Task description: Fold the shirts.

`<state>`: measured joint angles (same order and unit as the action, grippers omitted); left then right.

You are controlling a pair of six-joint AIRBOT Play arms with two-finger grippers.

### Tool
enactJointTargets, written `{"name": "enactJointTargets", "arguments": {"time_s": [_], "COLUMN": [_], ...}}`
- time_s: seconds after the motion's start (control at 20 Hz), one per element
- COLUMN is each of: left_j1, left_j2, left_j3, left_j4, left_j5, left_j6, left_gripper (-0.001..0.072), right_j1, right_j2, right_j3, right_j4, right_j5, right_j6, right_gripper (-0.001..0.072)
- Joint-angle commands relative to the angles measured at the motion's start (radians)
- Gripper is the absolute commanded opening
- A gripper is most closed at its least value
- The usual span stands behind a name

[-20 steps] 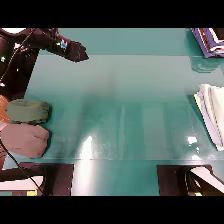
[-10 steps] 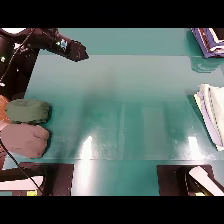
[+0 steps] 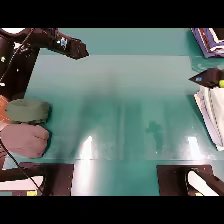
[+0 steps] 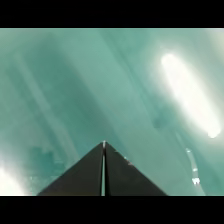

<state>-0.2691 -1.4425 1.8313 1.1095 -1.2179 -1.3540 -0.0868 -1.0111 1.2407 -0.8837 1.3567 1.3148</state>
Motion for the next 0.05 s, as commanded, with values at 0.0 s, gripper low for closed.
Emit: {"name": "enactJointTargets", "arguments": {"time_s": [0.0], "left_j1": [0.000], "left_j2": [0.001], "left_j3": [0.000], "left_j4": [0.000], "left_j5": [0.007], "left_j6": [0.000], "left_gripper": [0.0026], "right_j1": [0.087], "right_j2": [0.001], "right_j3": [0.000], "right_j4": [-0.044], "right_j5": [-0.019], "right_j6": [0.000], "right_gripper": [0.0013]}}
